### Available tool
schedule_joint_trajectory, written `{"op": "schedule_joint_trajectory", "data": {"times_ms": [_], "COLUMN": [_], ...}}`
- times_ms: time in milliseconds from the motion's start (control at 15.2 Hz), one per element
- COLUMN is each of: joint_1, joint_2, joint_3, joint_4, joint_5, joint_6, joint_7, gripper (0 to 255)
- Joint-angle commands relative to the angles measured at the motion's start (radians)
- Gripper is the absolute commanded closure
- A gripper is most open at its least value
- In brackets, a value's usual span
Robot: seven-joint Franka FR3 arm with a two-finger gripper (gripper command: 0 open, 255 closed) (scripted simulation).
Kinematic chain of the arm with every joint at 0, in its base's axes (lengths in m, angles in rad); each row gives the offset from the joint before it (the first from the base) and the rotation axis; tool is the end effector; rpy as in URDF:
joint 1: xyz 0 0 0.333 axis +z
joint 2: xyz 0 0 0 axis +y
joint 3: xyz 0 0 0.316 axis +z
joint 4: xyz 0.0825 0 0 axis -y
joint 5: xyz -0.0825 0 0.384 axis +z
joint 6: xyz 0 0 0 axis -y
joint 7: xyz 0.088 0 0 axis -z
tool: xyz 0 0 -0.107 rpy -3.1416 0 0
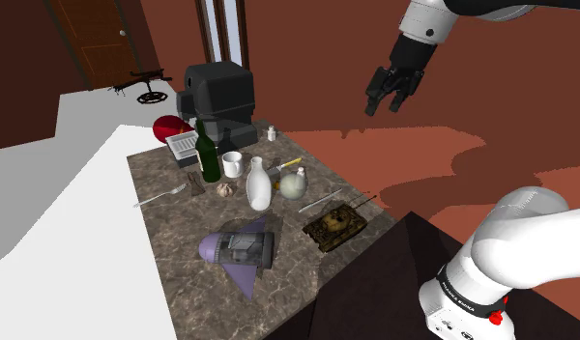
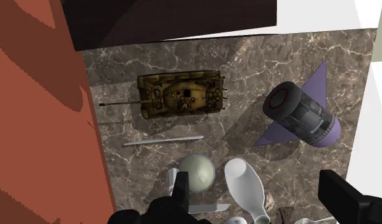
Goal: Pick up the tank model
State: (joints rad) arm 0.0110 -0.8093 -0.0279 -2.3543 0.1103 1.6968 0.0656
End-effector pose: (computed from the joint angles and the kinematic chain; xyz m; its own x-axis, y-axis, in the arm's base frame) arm 0.3132 0.0023 0.6113 0.9859 -0.0900 0.1411 -0.0701 -0.9877 -0.1396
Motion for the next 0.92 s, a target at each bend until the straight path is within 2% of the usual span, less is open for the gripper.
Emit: {"op": "schedule_joint_trajectory", "data": {"times_ms": [0, 462, 858], "joint_1": [0.000, 0.070, 0.133], "joint_2": [0.000, -0.040, 0.027], "joint_3": [0.000, -0.154, -0.318], "joint_4": [0.000, -0.240, -0.371], "joint_5": [0.000, -0.043, -0.093], "joint_6": [0.000, 0.188, 0.365], "joint_7": [0.000, -0.359, -0.684], "gripper": [0, 0, 0]}}
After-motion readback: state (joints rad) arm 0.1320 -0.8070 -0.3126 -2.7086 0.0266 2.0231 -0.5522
